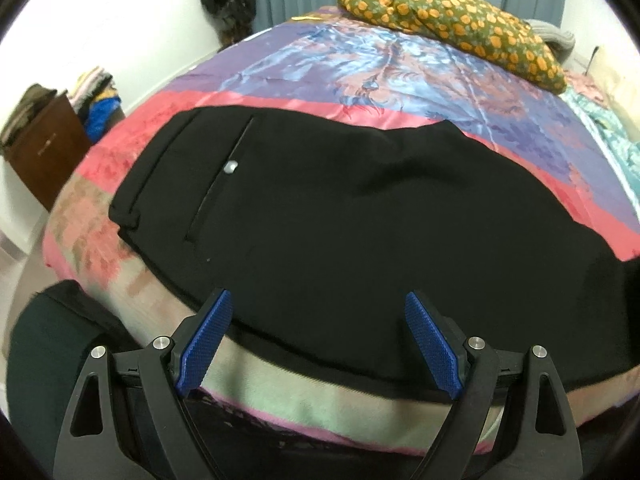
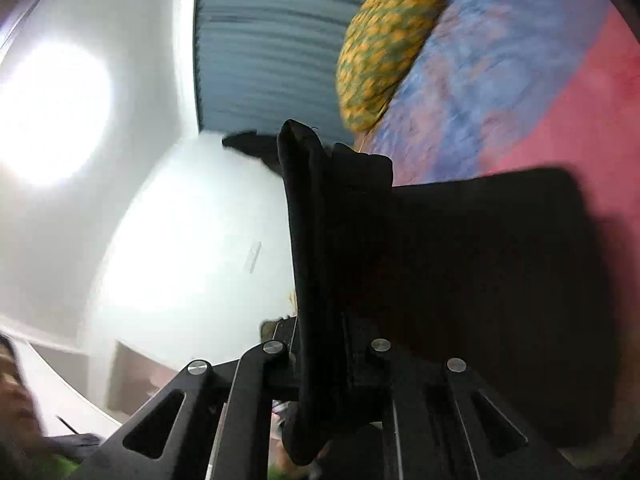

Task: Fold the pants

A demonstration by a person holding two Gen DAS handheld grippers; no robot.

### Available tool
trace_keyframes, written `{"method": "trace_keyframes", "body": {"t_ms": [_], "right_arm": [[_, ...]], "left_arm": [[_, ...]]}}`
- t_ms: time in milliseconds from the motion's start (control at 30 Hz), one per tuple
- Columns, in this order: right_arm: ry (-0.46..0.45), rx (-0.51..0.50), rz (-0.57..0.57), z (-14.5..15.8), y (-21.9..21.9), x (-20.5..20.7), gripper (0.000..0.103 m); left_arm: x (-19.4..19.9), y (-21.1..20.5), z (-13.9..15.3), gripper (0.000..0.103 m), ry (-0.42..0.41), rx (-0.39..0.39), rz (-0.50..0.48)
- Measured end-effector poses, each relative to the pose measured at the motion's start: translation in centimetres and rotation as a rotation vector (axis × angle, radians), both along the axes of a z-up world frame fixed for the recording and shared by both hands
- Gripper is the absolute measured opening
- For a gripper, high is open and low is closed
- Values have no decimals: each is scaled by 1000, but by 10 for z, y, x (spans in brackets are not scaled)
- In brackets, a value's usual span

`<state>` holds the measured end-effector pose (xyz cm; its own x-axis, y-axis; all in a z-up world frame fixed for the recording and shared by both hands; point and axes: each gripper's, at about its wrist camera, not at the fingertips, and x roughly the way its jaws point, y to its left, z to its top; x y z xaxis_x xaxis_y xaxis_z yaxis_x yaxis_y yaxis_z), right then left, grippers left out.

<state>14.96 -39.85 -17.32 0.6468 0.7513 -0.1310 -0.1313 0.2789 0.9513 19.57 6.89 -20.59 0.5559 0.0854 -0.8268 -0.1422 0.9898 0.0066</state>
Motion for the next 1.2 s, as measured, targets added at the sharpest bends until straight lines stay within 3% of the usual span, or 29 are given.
{"method": "trace_keyframes", "body": {"t_ms": [67,133,167,200,233,267,333,433,500,567,633,700,733,767,833,867,900,967,1000,1033,1100,1167,1200], "right_arm": [[10,-46,26,-7,61,26,13],[38,-175,54,-18,141,50,18],[59,-252,64,-22,166,57,32],[102,-427,111,-28,211,65,65],[118,-545,182,-33,241,68,75],[111,-614,236,-35,261,62,76],[62,-735,268,-29,275,34,76],[-20,-839,185,-12,250,-26,82],[-23,-893,95,-8,219,-66,91],[0,-922,19,-8,189,-87,91],[45,-913,-46,-8,164,-97,91],[56,-872,-153,-2,139,-94,91],[53,-879,-192,8,128,-96,91],[55,-891,-219,13,124,-87,87],[61,-924,-234,23,107,-67,67],[62,-942,-222,27,99,-54,57],[61,-966,-194,29,93,-38,44],[33,-1028,-142,30,86,-10,29],[40,-1037,-81,18,84,7,26],[85,-1021,-10,-3,78,18,25],[248,-1051,151,-57,73,28,18],[170,-1106,156,-56,75,24,15],[189,-1143,171,-45,78,29,16]], "left_arm": [[-3,7,-1,89,0,-7,-14],[-6,12,-1,89,3,-24,-28],[-7,15,0,89,4,-32,-34],[-8,17,1,89,2,-37,-39],[-8,19,1,89,1,-45,-43],[-9,22,2,89,-1,-54,-45],[-12,26,5,89,-11,-93,-49],[-18,20,15,87,-39,-167,-100],[-16,-6,25,80,-53,-204,-221],[-5,-34,30,74,-43,-202,-321],[12,-60,29,67,-41,-161,-351],[25,-74,32,44,-35,-175,-357],[32,-86,37,42,-40,-202,-385],[35,-97,41,42,-49,-198,-410],[39,-115,41,42,-52,-165,-470],[43,-125,35,42,-38,-132,-500],[48,-129,28,36,-21,-104,-507],[64,-132,-2,22,68,-33,-468],[67,-129,-12,12,97,-23,-453],[70,-124,-23,11,110,-44,-437],[69,-122,-22,9,92,-54,-432],[66,-126,-19,9,88,-24,-444],[65,-127,-18,9,87,-12,-450]]}}
